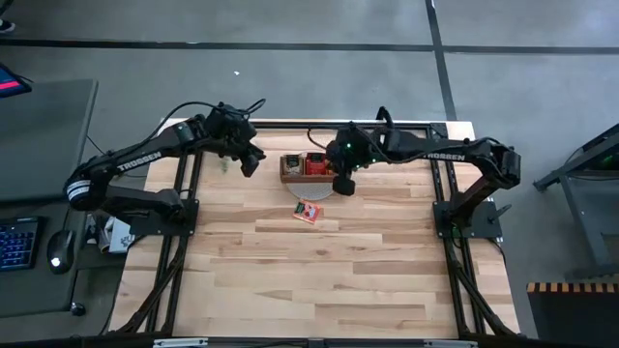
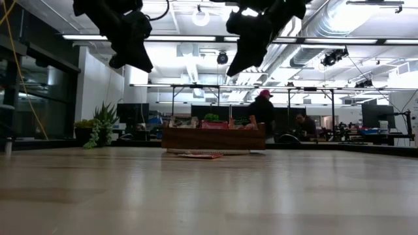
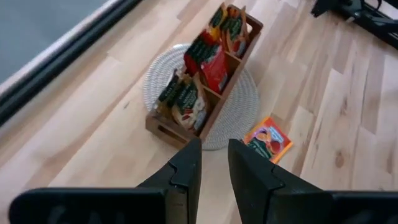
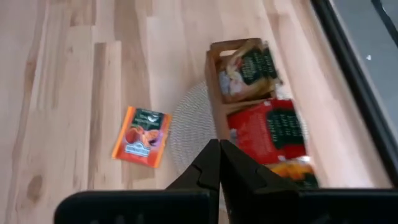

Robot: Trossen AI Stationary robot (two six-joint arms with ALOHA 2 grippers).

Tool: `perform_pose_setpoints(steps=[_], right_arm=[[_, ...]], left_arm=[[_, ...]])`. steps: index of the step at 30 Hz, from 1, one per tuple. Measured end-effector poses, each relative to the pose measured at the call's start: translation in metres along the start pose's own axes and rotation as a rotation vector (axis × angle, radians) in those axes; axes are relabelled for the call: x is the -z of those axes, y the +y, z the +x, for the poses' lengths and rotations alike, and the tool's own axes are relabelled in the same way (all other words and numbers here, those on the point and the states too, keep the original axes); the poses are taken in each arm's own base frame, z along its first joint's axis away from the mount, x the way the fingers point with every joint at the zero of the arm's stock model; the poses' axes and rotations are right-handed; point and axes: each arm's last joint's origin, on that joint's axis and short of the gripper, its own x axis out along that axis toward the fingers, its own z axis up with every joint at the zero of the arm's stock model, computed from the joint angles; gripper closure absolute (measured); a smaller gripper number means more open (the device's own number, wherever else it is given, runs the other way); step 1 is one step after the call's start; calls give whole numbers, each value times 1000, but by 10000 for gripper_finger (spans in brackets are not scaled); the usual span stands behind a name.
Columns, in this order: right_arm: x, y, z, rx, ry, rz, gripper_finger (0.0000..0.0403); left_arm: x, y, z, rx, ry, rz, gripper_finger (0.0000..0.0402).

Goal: Pick & Place Tea
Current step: Put the orange tea bag in the right section of the wooden organizer

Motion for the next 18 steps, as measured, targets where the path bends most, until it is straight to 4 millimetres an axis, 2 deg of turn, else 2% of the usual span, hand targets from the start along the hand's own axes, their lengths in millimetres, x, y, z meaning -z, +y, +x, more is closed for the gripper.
perform_pose_setpoints(steps=[3,8,14,18], right_arm=[[9,9,11,-24,-19,8,401],[37,24,33,-51,-3,69,402],[53,42,46,-72,-74,96,402],[62,47,51,-77,-94,117,402]], left_arm=[[-1,1,5,9,11,-8,323],[4,2,12,22,16,-35,323],[38,-8,26,90,-30,-103,323],[58,-23,37,193,-92,-164,323]])
